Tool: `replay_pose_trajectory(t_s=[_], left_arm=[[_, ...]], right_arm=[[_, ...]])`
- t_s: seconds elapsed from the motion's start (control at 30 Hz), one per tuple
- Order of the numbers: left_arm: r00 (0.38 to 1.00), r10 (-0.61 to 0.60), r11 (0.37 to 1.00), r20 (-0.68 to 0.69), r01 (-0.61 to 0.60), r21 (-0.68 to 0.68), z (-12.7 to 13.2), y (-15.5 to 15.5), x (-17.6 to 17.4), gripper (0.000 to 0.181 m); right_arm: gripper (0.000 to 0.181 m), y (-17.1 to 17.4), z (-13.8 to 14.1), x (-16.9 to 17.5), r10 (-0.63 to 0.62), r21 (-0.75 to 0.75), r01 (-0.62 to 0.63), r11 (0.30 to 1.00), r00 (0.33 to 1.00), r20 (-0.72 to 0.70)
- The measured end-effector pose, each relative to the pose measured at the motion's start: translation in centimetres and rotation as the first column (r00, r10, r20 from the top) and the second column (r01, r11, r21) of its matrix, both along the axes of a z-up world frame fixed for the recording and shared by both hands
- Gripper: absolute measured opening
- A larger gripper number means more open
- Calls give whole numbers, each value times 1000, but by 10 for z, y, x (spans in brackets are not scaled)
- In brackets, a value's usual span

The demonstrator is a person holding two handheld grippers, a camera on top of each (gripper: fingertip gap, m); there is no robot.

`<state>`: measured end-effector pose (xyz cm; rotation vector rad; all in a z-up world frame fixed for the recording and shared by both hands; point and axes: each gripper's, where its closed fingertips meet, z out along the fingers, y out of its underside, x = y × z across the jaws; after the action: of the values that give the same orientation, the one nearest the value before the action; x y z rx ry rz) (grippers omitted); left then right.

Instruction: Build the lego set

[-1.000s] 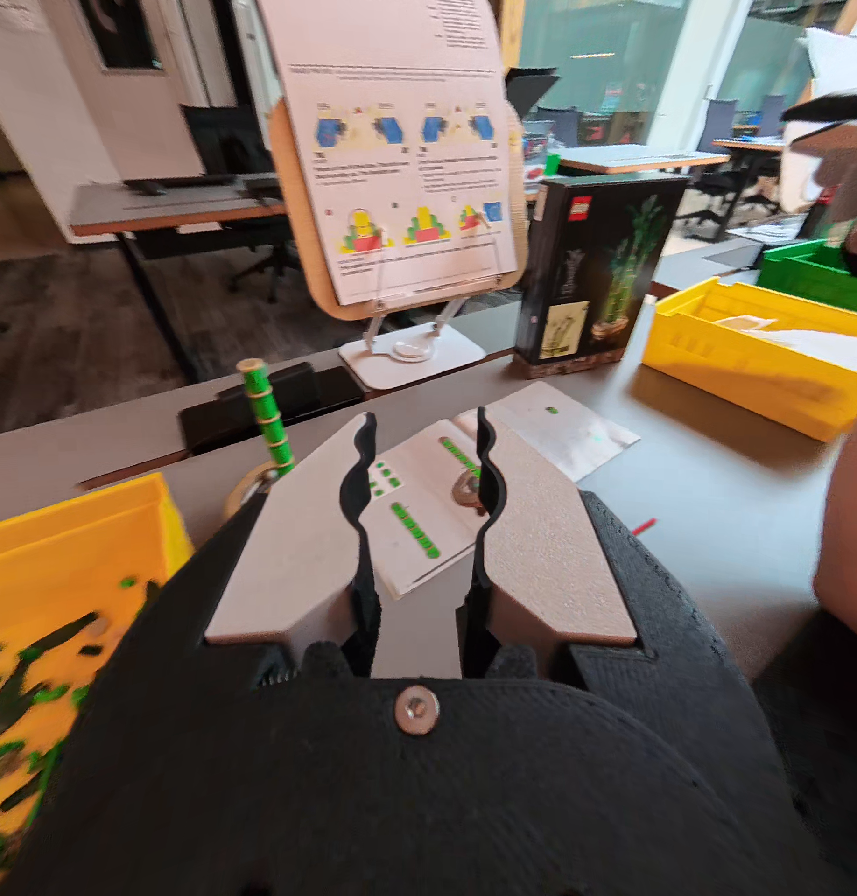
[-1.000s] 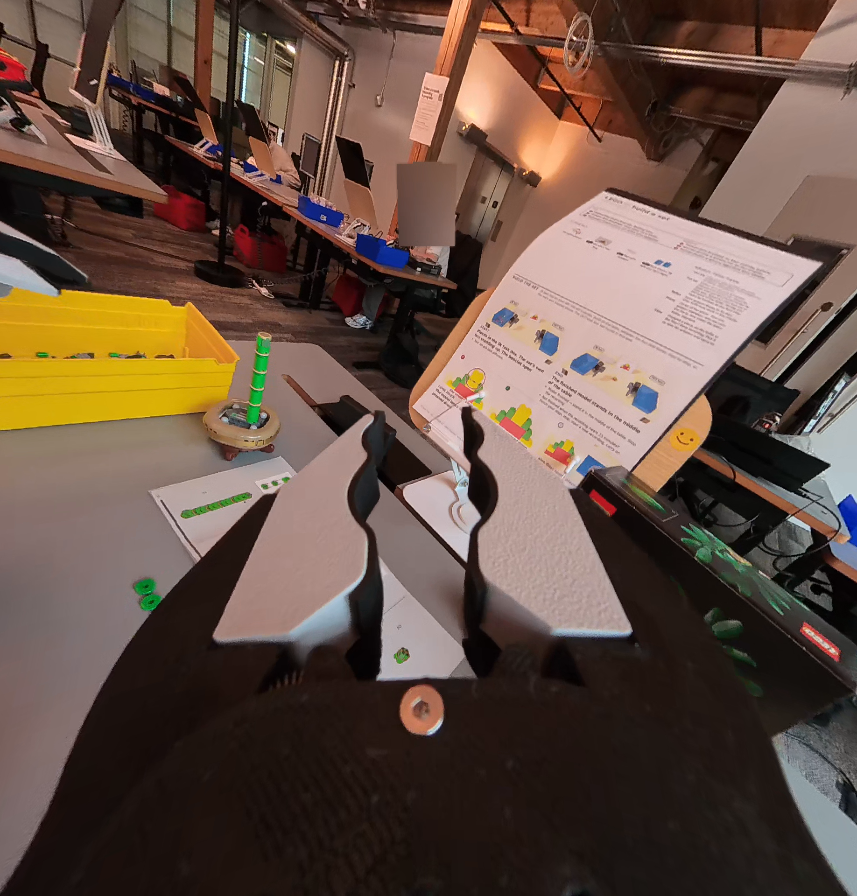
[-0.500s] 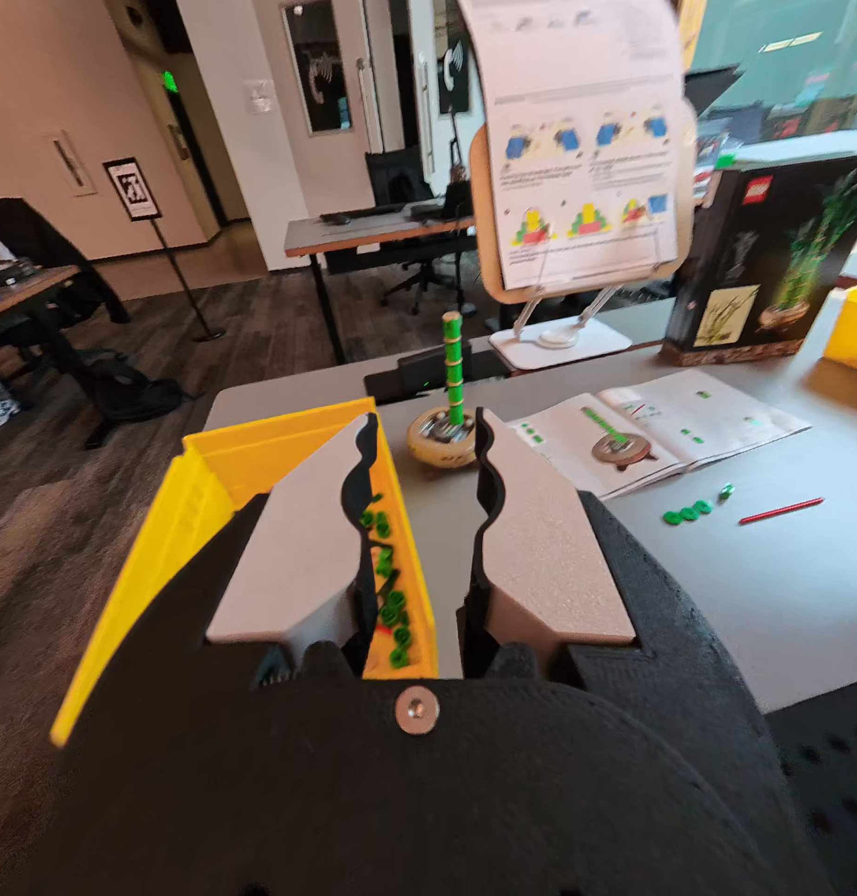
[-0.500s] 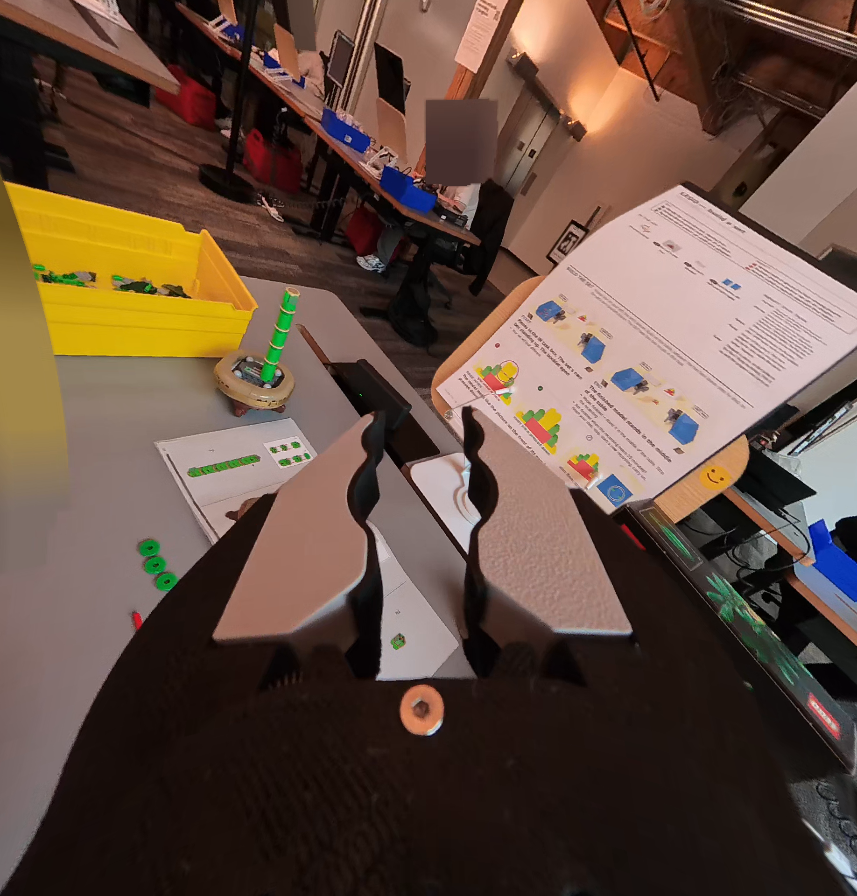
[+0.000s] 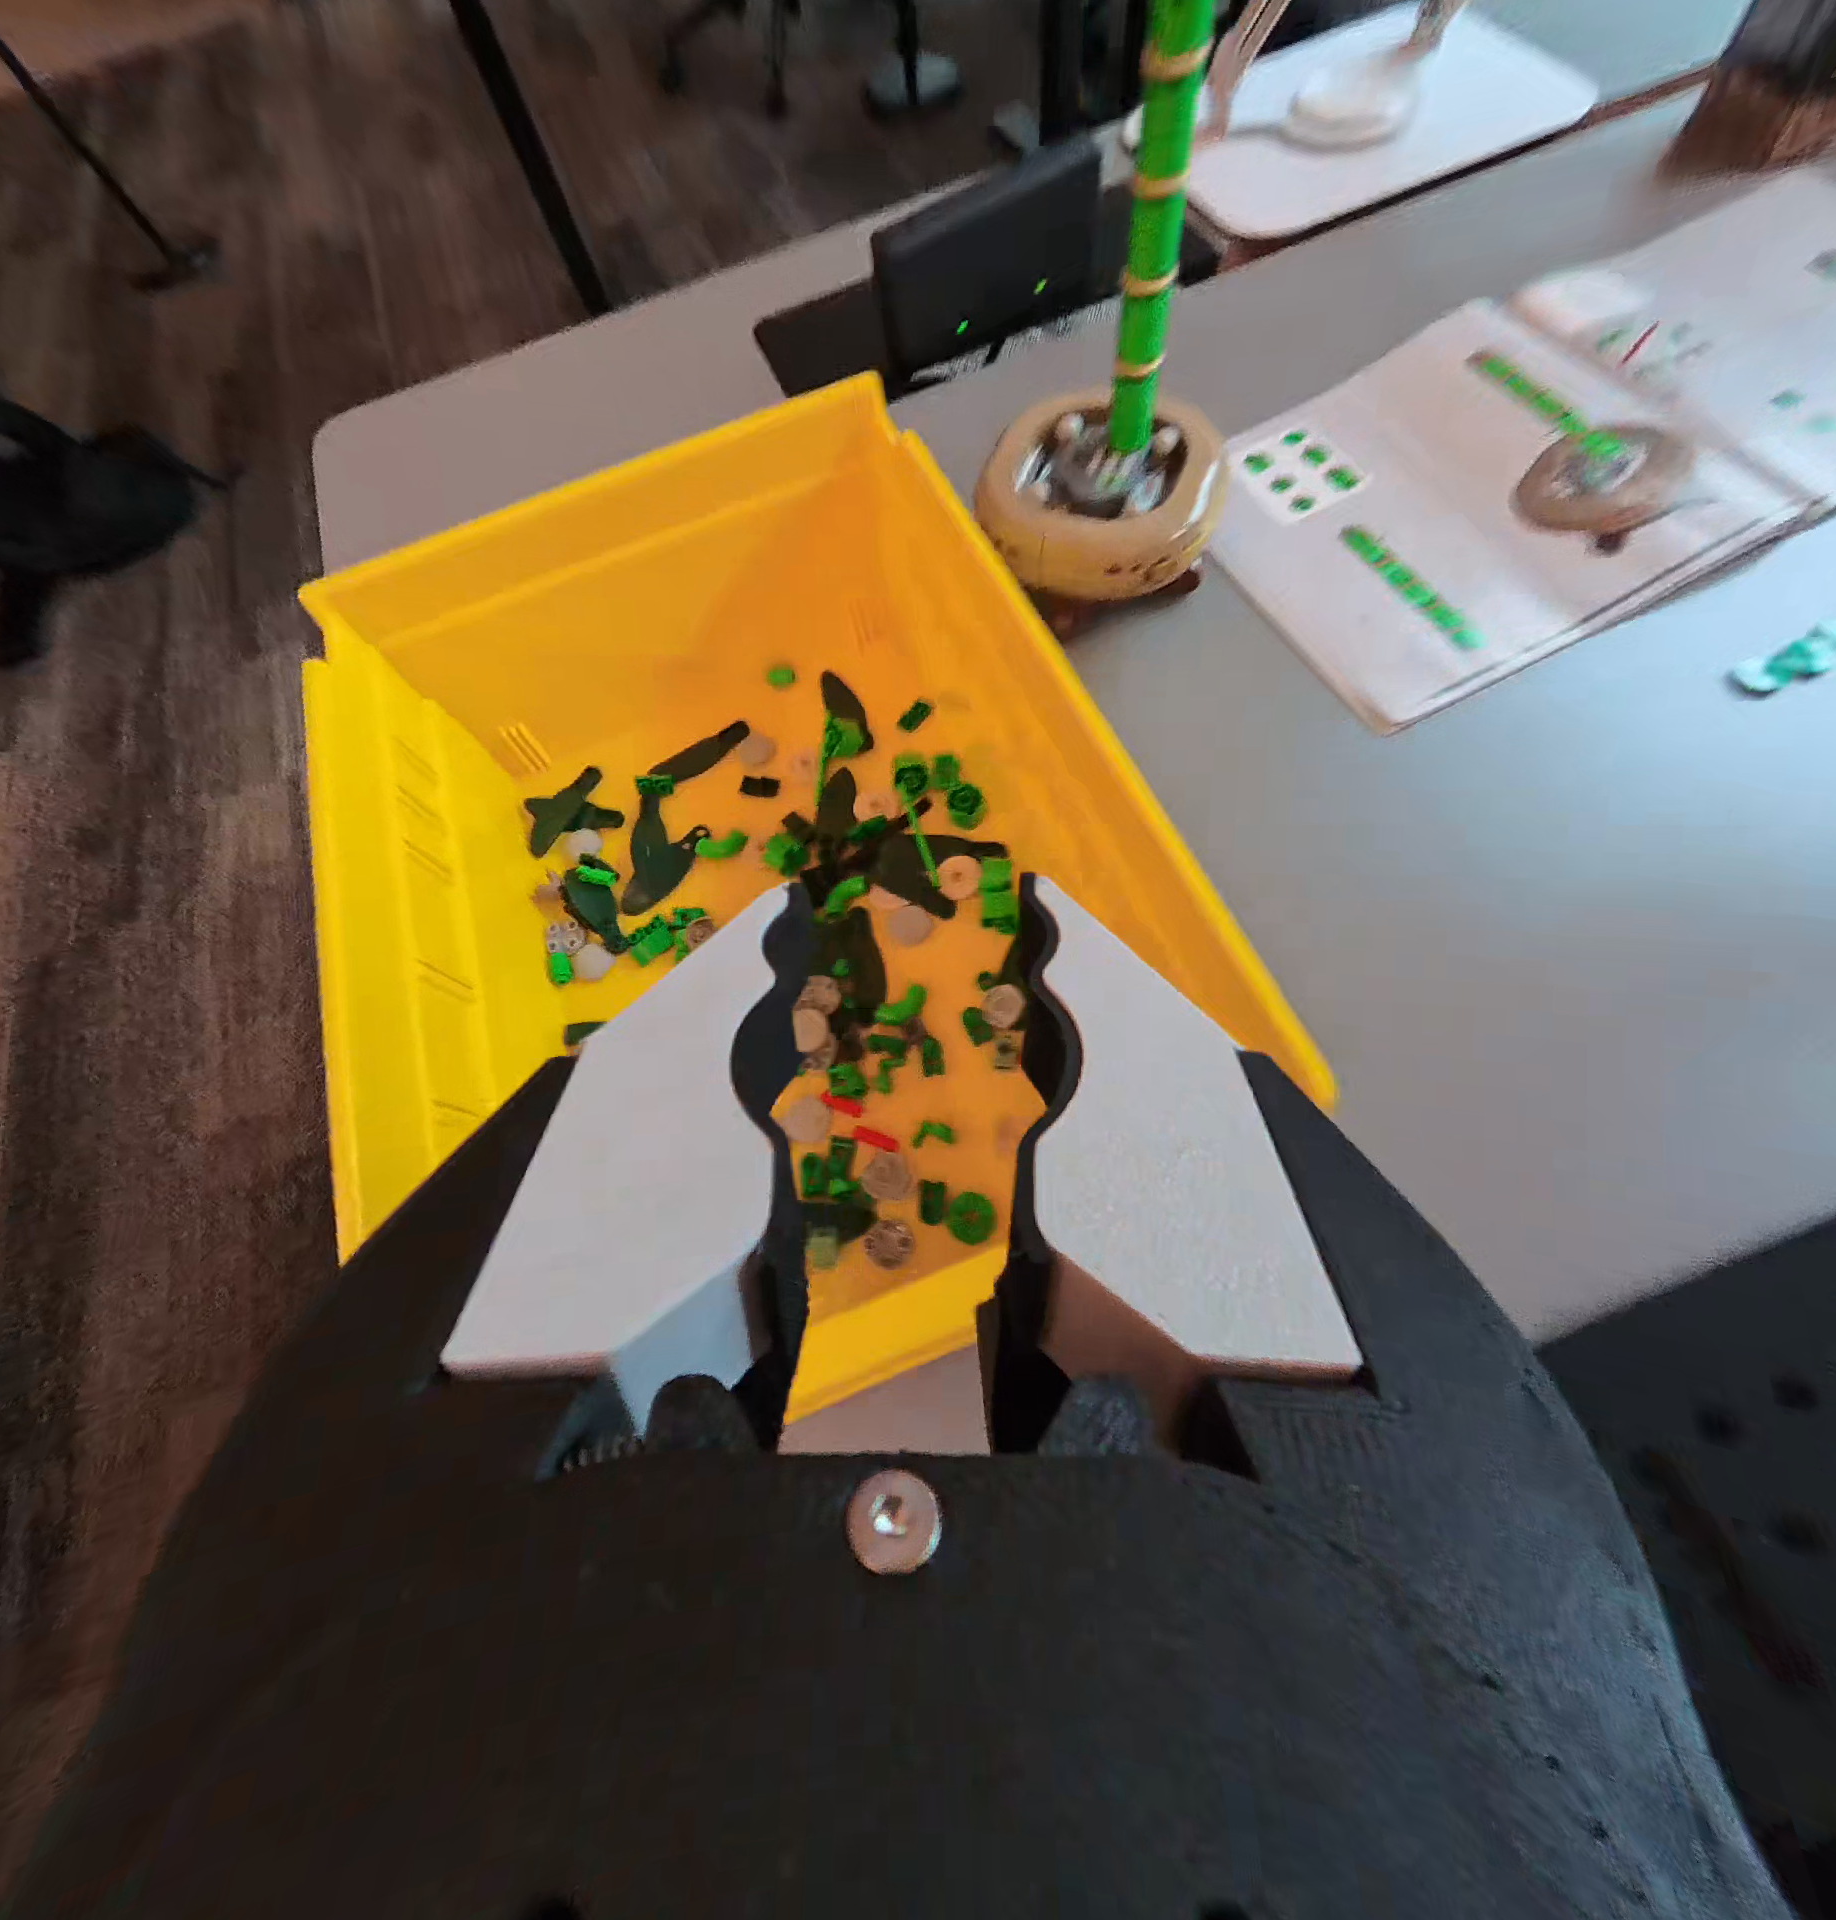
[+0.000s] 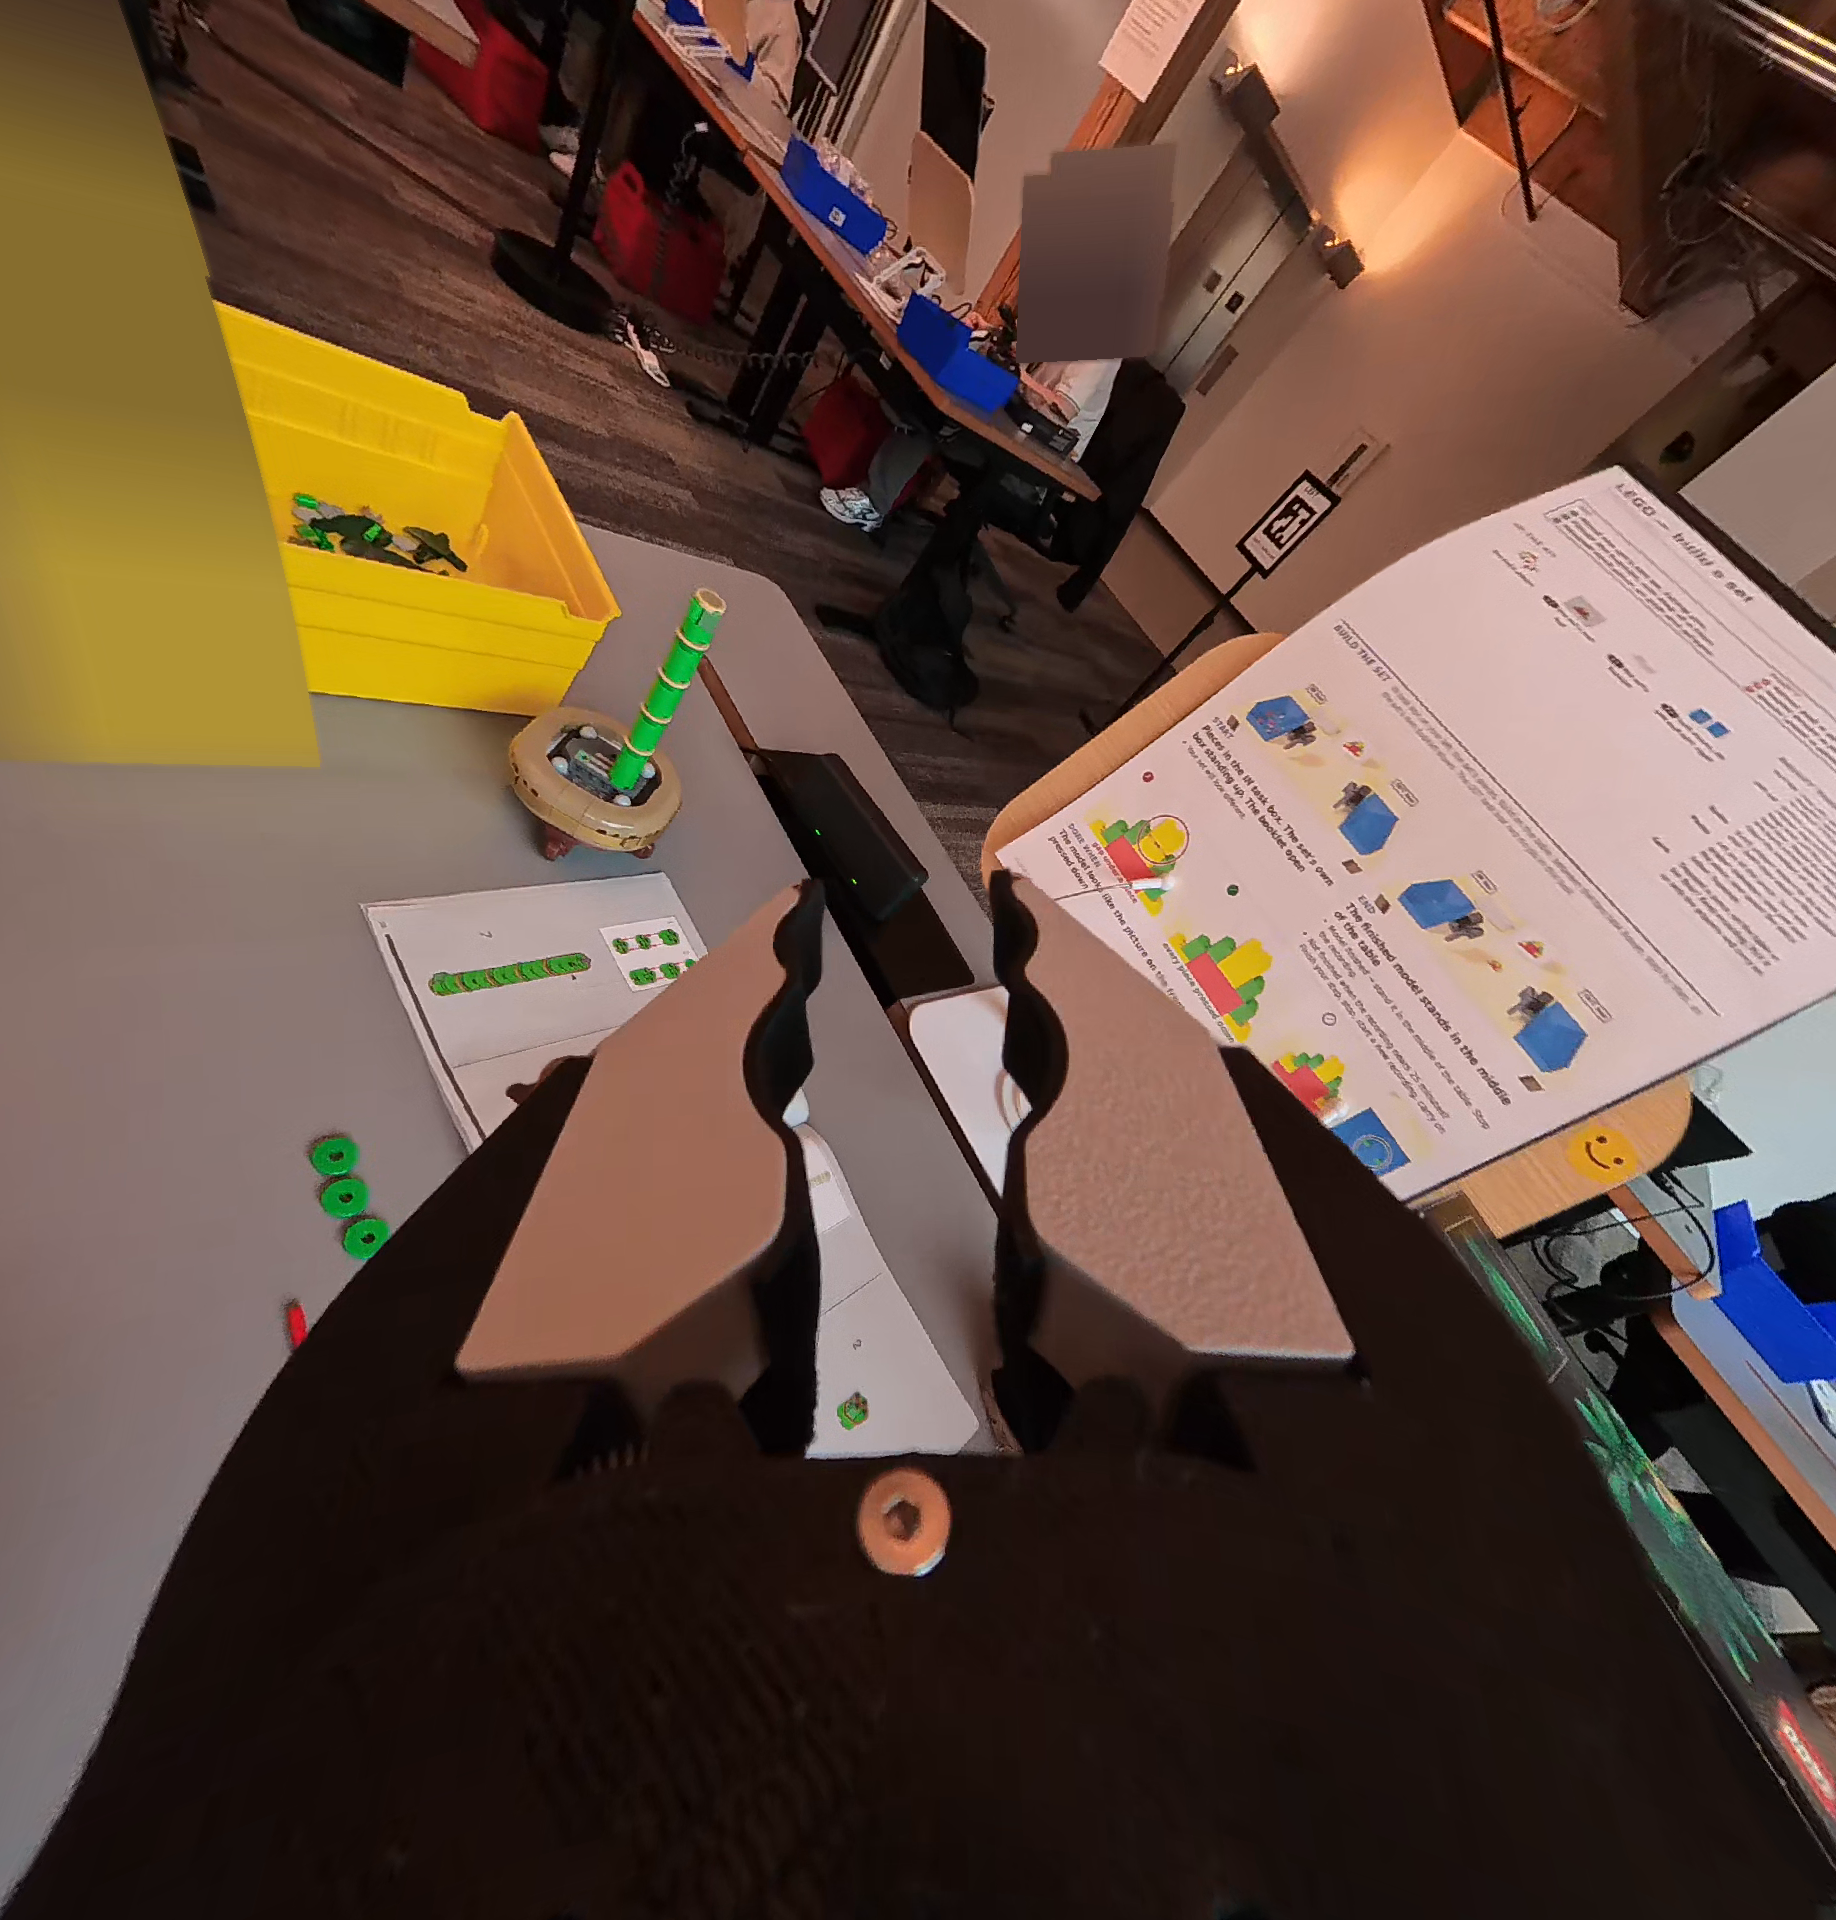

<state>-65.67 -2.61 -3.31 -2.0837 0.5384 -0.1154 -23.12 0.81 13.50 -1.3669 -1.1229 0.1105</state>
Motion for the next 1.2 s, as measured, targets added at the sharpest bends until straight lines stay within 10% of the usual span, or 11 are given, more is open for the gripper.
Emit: replay_pose_trajectory(t_s=[0.43, 1.2], left_arm=[[858, -388, 902, -335, 280, -327, -101, 95, -21, 28], [784, -496, 831, -373, 304, -466, -137, 113, -22, 12]], right_arm=[[33, 8, -20, -21, 2, -39, 2, 999, 996, 94], [33, 8, -23, -7, -14, -53, 19, 998, 995, 98]])
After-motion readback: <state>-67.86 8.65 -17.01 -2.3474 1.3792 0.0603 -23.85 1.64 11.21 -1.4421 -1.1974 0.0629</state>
